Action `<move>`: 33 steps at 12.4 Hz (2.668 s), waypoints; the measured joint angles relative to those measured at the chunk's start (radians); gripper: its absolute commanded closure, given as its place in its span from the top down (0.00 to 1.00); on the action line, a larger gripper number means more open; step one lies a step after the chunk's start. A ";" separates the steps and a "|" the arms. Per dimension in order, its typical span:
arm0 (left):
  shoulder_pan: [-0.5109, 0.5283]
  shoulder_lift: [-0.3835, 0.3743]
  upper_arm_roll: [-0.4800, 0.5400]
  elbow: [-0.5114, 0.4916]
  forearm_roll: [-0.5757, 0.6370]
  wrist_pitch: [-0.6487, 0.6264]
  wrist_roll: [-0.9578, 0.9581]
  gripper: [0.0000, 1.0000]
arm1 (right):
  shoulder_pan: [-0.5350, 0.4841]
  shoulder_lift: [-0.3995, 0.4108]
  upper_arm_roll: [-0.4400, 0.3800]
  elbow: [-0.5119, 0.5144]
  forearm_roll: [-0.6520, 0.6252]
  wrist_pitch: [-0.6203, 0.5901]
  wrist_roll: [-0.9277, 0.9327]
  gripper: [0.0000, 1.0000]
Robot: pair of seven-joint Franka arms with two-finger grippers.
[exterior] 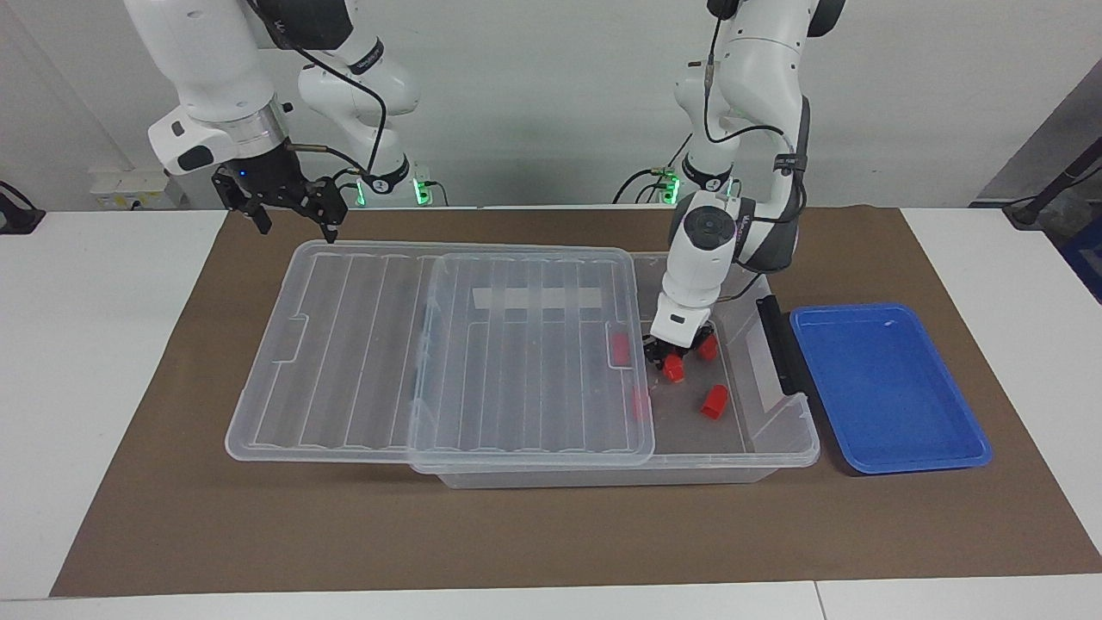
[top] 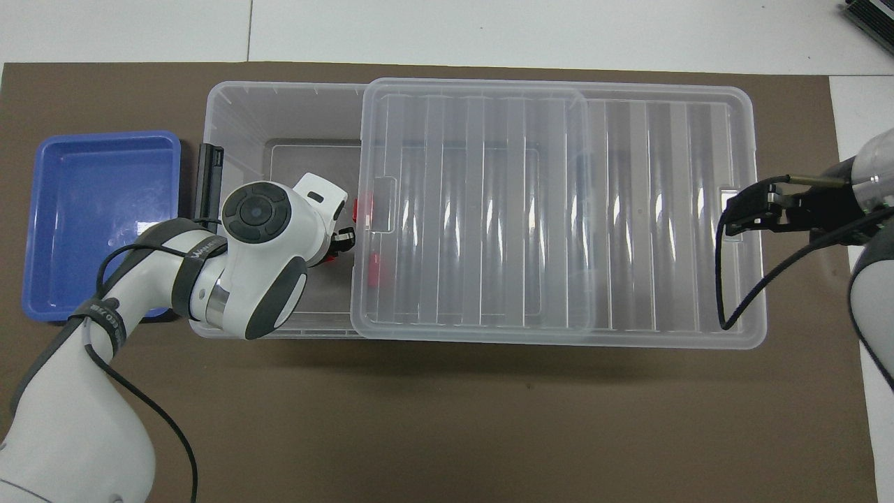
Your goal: Place red block in blue tray from box
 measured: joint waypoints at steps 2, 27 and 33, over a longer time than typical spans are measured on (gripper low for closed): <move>0.001 -0.024 0.005 0.127 0.002 -0.195 0.017 0.10 | 0.000 0.000 0.000 0.000 0.000 0.000 0.001 1.00; 0.547 -0.350 0.061 -0.052 -0.006 -0.215 0.931 0.12 | -0.220 0.001 -0.003 -0.298 0.000 0.450 -0.166 0.00; 0.601 -0.185 0.053 -0.193 -0.021 0.144 0.931 0.12 | -0.219 0.094 0.000 -0.326 0.000 0.586 -0.239 0.00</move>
